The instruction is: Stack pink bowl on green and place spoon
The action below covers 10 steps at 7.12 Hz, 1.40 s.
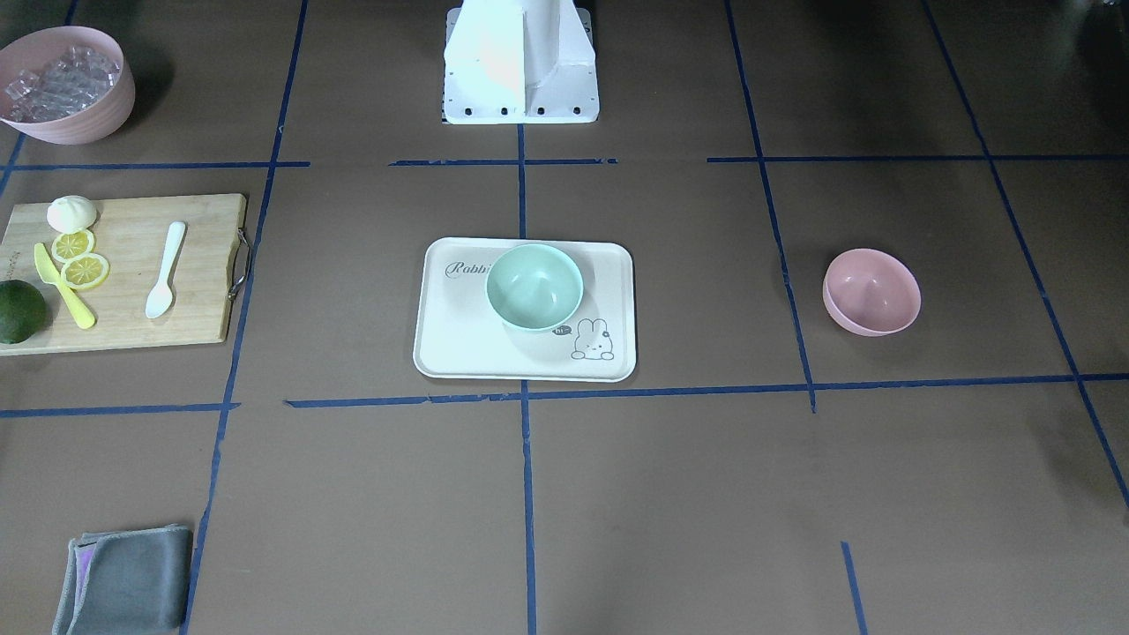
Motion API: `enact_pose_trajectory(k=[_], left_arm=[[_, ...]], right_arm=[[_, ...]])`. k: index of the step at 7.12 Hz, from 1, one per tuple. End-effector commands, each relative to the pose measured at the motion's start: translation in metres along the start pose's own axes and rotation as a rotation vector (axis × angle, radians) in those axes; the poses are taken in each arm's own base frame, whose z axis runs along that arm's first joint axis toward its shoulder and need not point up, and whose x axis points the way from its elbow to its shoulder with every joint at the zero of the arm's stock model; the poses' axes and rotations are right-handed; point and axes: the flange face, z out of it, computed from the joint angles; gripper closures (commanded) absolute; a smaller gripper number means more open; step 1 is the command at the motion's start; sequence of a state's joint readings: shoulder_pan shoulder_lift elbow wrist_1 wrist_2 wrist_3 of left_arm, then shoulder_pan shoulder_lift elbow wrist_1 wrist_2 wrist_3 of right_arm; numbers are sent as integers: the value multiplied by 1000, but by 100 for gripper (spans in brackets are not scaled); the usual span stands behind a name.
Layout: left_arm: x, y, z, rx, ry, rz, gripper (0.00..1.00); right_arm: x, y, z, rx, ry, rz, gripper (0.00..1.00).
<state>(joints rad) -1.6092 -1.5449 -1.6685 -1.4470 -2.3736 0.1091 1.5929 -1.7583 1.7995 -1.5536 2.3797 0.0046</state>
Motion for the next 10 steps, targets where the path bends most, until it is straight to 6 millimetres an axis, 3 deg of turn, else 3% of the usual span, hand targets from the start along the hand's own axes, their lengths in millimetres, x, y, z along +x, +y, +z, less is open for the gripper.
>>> enact_pose_trajectory(k=[1, 3, 5, 7, 8, 9, 10], left_arm=[[11, -7, -8, 44, -5, 47, 0], [41, -25, -19, 69, 20, 103, 0], [138, -34, 33, -26, 108, 104, 0], [194, -35, 70, 37, 109, -51, 0], [197, -37, 87, 79, 94, -107, 0], [202, -37, 110, 90, 92, -119, 0], [209, -39, 132, 91, 97, -142, 0]], right_arm=[[-1, 0, 1, -2, -12, 1, 0], [-2, 0, 0, -1, -12, 3, 0], [1, 2, 2, -4, -7, 4, 0], [-1, 1, 0, -1, -6, 0, 0], [-2, -1, -2, 5, -1, -9, 0], [-16, -11, -16, 36, 0, -37, 0], [-15, -9, -14, 30, 0, -36, 0]])
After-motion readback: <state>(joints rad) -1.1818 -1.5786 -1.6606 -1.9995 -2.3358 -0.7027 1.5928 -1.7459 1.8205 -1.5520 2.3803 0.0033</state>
